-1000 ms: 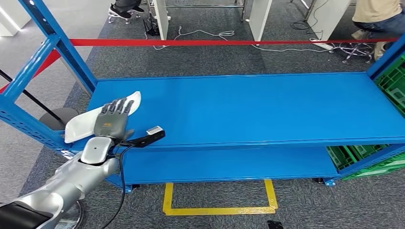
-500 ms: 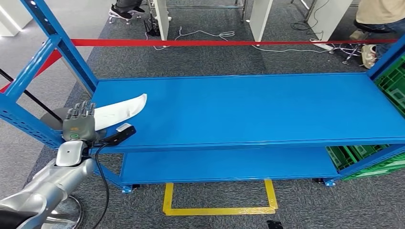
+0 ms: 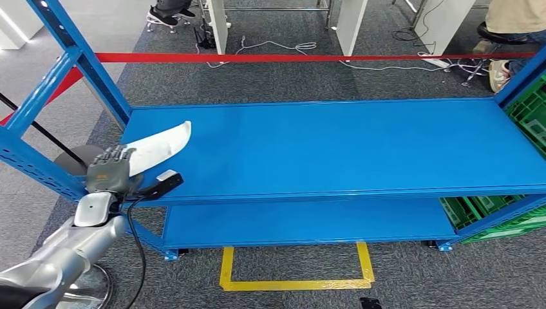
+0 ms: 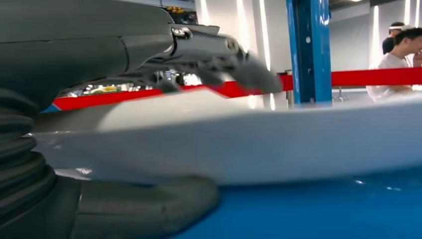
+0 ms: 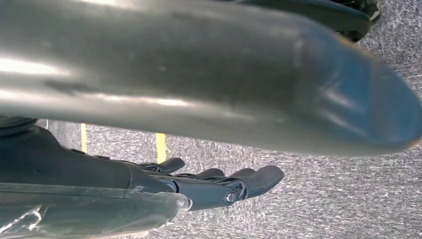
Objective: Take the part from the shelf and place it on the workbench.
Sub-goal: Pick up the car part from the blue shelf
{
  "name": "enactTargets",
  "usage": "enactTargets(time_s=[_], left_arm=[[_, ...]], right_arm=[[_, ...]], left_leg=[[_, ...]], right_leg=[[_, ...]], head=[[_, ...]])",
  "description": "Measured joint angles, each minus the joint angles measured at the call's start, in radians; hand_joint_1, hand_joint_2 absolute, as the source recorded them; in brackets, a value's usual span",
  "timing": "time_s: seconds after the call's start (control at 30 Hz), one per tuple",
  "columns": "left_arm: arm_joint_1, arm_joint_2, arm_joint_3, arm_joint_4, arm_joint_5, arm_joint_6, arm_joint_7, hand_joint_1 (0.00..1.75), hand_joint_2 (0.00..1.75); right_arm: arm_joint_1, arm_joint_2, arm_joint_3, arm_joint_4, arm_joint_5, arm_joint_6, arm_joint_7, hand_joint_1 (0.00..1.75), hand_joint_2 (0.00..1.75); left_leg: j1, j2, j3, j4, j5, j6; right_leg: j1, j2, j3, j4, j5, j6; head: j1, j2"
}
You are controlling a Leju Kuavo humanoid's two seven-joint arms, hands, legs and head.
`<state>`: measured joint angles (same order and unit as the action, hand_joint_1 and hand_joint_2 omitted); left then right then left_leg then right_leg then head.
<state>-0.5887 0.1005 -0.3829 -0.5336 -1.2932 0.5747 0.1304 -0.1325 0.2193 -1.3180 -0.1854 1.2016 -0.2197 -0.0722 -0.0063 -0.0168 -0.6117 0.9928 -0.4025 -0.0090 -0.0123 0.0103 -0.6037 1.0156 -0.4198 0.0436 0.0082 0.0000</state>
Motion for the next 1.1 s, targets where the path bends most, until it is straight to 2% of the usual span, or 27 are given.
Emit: enactTargets(time_s=[1.1], left_arm=[[0.015,-0.008,0.052,0.006,0.019,-0.025,-0.111,1.75,1.75]], right_arm=[[0.0,0.0,0.0,0.0,-0.001,0.0,-0.004,0.0,0.0]], left_leg=[[0.0,0.0,0.0,0.0,0.0,0.0]], right_leg=[[0.0,0.0,0.0,0.0,0.0,0.0]], head=[[0.0,0.0]])
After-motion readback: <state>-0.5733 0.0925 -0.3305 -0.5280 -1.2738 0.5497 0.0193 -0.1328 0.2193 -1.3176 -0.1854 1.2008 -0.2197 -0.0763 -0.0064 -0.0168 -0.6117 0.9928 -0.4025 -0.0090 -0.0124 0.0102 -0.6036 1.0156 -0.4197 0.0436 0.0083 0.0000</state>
